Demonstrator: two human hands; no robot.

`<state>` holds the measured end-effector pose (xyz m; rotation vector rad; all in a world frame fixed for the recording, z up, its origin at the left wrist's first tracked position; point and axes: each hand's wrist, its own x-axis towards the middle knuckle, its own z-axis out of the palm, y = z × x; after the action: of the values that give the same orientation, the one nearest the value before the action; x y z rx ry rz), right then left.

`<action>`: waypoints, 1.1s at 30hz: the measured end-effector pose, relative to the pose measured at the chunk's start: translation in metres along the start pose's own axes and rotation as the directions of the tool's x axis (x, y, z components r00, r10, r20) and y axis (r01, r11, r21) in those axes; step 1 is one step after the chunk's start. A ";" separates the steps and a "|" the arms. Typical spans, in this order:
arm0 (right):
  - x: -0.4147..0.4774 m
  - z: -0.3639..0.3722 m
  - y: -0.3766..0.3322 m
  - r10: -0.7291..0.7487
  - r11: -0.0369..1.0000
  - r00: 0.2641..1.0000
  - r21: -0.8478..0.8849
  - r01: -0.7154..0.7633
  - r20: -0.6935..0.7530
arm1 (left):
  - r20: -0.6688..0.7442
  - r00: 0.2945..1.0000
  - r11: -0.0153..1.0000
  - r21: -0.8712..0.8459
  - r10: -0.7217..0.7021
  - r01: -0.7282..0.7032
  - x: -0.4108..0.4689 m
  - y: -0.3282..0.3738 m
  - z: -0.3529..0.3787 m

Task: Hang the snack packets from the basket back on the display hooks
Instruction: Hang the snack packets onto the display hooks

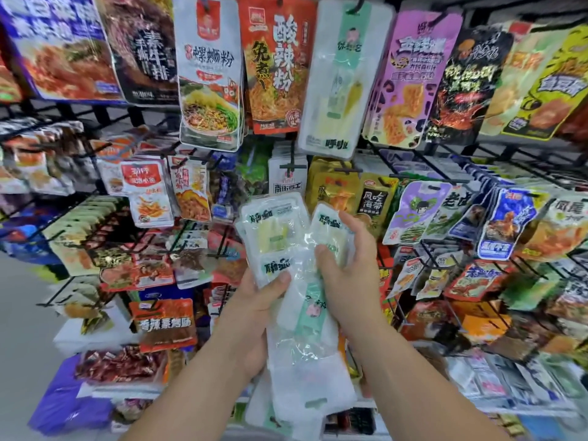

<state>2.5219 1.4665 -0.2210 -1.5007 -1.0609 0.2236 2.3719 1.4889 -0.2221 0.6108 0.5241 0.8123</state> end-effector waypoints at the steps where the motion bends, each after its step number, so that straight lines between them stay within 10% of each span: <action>1: 0.002 -0.002 -0.001 -0.028 0.999 1.000 -0.038 0.028 0.010 | -0.003 1.000 1.000 -0.012 -0.004 0.003 0.000 -0.001 0.000; 7: 0.000 -0.004 0.005 -0.226 0.804 0.952 -0.511 0.303 0.208 | -0.057 0.998 1.000 0.022 0.019 -0.018 0.001 -0.005 0.005; 13: 0.021 -0.021 -0.003 -0.360 0.674 0.727 -0.376 0.636 0.585 | -0.015 0.999 0.999 0.007 0.045 -0.044 0.002 0.006 0.003; 20: 0.048 -0.036 -0.014 -0.459 0.440 0.594 -0.412 0.798 0.661 | 0.036 0.998 0.995 -0.084 0.056 -0.053 -0.010 0.020 0.003; 28: 0.033 -0.042 -0.050 -0.017 0.693 0.785 -0.558 0.456 0.619 | -0.108 0.990 0.992 0.091 0.094 -0.084 -0.013 0.032 -0.002; 33: 0.036 -0.064 -0.053 0.006 0.788 0.879 -0.543 0.289 0.477 | -0.135 0.985 0.988 0.121 0.111 -0.095 -0.012 0.042 0.005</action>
<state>2.5597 1.4402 -0.1435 -1.9792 -1.7469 0.1327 2.3467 1.5004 -0.1882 0.6928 0.6761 0.9336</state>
